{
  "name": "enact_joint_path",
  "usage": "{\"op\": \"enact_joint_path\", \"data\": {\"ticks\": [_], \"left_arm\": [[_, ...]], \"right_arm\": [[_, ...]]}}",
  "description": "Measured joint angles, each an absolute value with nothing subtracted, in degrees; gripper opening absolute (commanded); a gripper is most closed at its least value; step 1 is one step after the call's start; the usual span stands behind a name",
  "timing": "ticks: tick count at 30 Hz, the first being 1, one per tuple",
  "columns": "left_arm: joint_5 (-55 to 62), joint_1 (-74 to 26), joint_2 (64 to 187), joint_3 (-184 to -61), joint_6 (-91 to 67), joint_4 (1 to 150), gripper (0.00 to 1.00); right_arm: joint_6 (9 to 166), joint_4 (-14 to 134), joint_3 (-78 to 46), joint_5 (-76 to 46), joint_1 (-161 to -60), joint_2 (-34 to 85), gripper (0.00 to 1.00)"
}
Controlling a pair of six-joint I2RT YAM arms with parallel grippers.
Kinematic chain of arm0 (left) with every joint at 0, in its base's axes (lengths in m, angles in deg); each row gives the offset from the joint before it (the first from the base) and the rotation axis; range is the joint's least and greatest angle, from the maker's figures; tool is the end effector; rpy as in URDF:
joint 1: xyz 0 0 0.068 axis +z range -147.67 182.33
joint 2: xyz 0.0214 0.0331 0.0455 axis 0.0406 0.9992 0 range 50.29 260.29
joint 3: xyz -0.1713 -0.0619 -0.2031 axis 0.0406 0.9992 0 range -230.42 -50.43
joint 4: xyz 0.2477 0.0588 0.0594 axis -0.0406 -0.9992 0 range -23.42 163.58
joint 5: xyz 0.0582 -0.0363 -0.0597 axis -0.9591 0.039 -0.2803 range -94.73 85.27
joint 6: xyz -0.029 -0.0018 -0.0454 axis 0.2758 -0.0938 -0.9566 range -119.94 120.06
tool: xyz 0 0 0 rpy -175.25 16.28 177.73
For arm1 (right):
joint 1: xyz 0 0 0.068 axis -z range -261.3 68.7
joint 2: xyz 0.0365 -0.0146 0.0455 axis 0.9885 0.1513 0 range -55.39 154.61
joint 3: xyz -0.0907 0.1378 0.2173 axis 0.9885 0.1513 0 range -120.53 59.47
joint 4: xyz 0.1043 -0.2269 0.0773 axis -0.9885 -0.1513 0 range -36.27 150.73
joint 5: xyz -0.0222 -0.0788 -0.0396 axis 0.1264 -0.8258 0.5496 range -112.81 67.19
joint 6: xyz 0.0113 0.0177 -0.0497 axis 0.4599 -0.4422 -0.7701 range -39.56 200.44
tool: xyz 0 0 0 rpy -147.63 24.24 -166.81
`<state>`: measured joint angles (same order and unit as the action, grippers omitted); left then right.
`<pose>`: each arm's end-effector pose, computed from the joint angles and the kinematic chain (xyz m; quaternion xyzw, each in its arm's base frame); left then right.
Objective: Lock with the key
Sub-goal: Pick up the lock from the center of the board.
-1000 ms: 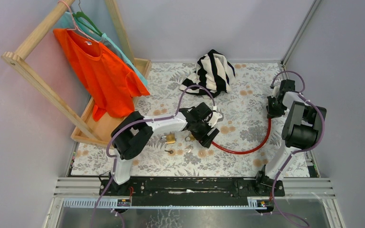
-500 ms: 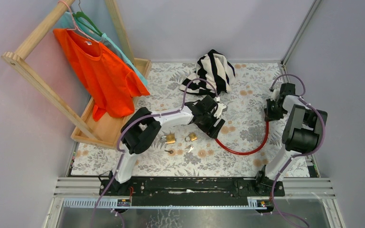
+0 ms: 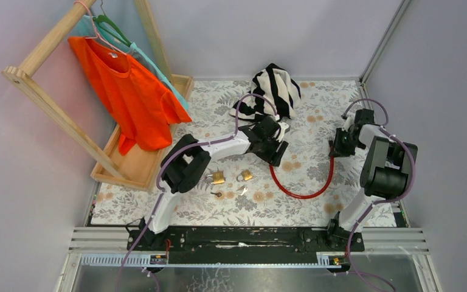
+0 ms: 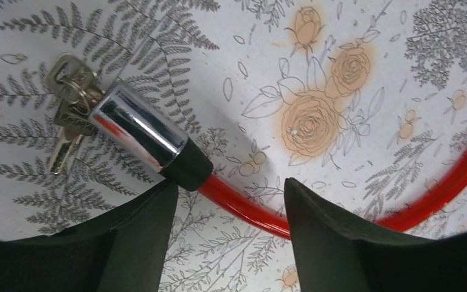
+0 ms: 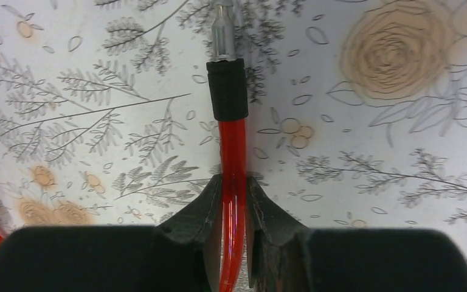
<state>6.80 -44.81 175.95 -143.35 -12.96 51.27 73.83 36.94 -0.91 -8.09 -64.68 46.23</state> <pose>0.3178 -0.3529 0.1567 0.3073 0.8984 -0.2327 0.2105 0.3310 -0.0893 0.1574 0.0569 0.9671 0.0794 0.2351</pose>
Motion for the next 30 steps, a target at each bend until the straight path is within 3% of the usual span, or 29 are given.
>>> {"op": "enact_joint_path", "data": {"ticks": [10, 22, 27, 30], "left_arm": [[2.16, -43.98, 177.72, -144.86, -12.19, 53.57, 0.56], [-1.20, -43.02, 179.89, -146.87, -11.34, 56.85, 0.57], [-2.78, -42.88, 180.26, -146.98, -11.17, 57.98, 0.65], [-3.72, -42.91, 180.52, -147.11, -10.93, 58.68, 0.63]], "right_arm": [[75.38, 36.17, -0.48, -6.58, -66.95, 46.01, 0.11], [75.36, 35.80, -0.32, -5.31, -66.95, 46.01, 0.10], [75.34, 35.74, -0.28, -5.12, -66.95, 46.01, 0.09], [75.32, 35.74, -0.28, -5.12, -66.95, 45.99, 0.09]]}}
